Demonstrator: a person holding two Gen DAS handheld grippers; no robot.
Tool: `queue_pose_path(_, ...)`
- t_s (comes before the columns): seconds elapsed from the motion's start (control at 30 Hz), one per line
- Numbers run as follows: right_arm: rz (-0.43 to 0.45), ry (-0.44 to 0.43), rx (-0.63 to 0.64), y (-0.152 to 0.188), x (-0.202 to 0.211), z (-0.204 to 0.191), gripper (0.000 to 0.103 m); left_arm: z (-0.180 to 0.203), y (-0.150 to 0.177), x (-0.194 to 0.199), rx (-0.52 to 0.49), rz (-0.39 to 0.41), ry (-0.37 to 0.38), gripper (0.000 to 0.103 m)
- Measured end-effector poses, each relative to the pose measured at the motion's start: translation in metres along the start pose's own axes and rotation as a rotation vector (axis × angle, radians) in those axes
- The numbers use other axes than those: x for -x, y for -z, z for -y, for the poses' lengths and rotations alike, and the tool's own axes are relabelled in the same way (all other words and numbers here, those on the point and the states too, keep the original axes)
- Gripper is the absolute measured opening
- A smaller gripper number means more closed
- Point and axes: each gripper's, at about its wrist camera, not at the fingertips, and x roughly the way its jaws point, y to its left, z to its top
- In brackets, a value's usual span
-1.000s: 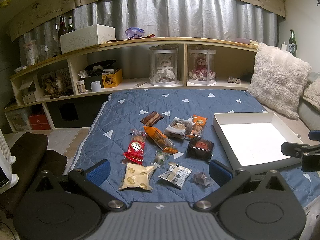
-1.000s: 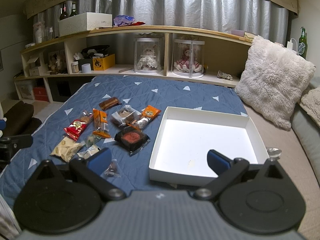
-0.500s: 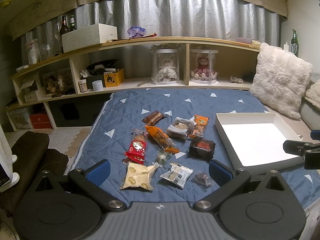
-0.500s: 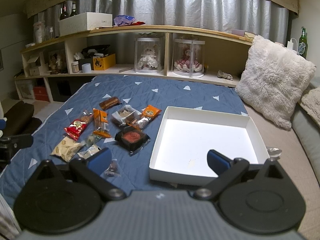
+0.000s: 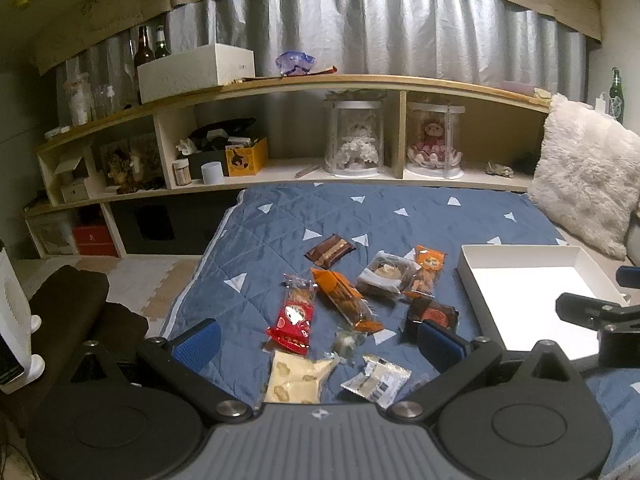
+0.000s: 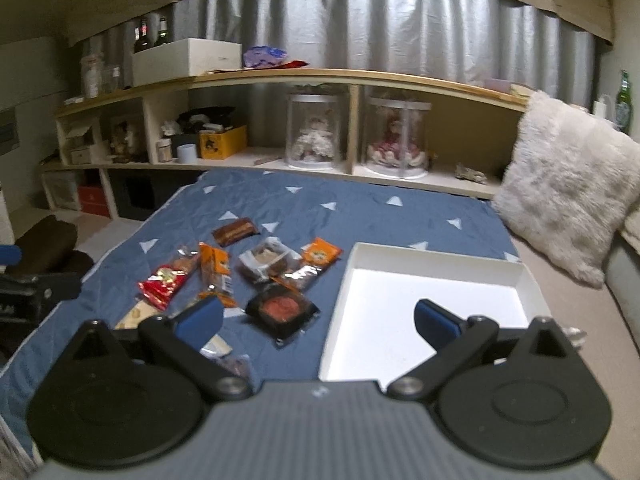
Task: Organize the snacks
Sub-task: 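Grasp the cream peanut-print bag with the left gripper while the right grasps the small clear bag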
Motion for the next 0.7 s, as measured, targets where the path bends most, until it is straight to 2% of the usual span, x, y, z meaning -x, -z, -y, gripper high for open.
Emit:
queue_pose_path(0.27, -0.025, -0.055, 0.009, -0.019, -0.037, -0.010, 0.102, -0.011, -0.013, -0.042, -0.016, -0.066, -0.006, 0.103)
queue_pose_path(0.4, -0.047, -0.050, -0.018, -0.022, -0.061, -0.010, 0.102, -0.016, -0.015, -0.069, -0.046, -0.114, -0.032, 0.103)
queue_pose_path(0.57, -0.084, -0.065, -0.034, -0.019, -0.089, -0.015, 0.103, -0.023, -0.014, -0.107, -0.070, -0.208, -0.022, 0.103)
queue_pose_path(0.7, -0.153, -0.112, -0.061, -0.010, -0.114, -0.013, 0.103, -0.028, -0.005, -0.139, -0.096, -0.298, -0.003, 0.103)
